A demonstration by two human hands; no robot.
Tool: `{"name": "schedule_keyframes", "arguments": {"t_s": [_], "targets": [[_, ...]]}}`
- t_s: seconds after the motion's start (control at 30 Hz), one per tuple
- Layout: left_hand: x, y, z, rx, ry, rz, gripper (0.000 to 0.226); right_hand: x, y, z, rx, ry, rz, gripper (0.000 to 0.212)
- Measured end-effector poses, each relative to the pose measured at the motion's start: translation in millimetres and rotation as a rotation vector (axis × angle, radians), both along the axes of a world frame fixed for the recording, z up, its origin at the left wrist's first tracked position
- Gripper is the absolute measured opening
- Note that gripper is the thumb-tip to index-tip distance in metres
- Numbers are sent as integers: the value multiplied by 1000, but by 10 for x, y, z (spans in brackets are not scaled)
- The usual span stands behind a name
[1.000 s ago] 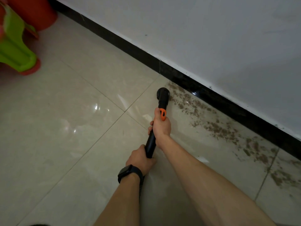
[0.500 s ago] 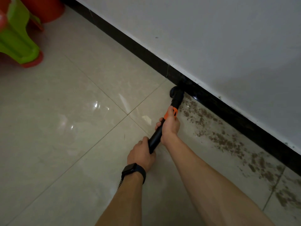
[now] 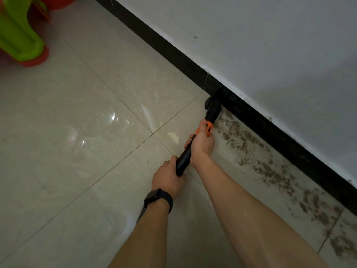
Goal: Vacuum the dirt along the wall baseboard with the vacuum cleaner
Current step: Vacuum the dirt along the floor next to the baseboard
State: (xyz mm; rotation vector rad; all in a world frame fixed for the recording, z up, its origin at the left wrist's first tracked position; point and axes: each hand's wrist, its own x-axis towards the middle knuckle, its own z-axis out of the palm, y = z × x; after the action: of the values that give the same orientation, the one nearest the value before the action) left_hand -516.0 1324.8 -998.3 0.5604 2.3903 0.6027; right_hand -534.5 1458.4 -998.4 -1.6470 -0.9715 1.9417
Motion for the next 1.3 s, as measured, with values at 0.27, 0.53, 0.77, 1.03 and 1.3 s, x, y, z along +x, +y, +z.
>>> {"name": "schedule_keyframes", "arguments": {"t_s": [0.27,0.53,0.77,1.03,1.3], "targets": [[-214,18,42,180,-316,304,16,-275,-37,138,225,-172,362,44],[-28,104,145,219,-483,452,41,-146,-3,202,297,-261,600,50],[1,-10,195,132,-290,272,15,85,39,202,146,-57,468,47],[17,-679,296,-100,-117,149,20,272,-632,175,-53,92,401,46],[198,-908,276,-170,-81,139,23,475,-944,136,-68,80,385,41]]}}
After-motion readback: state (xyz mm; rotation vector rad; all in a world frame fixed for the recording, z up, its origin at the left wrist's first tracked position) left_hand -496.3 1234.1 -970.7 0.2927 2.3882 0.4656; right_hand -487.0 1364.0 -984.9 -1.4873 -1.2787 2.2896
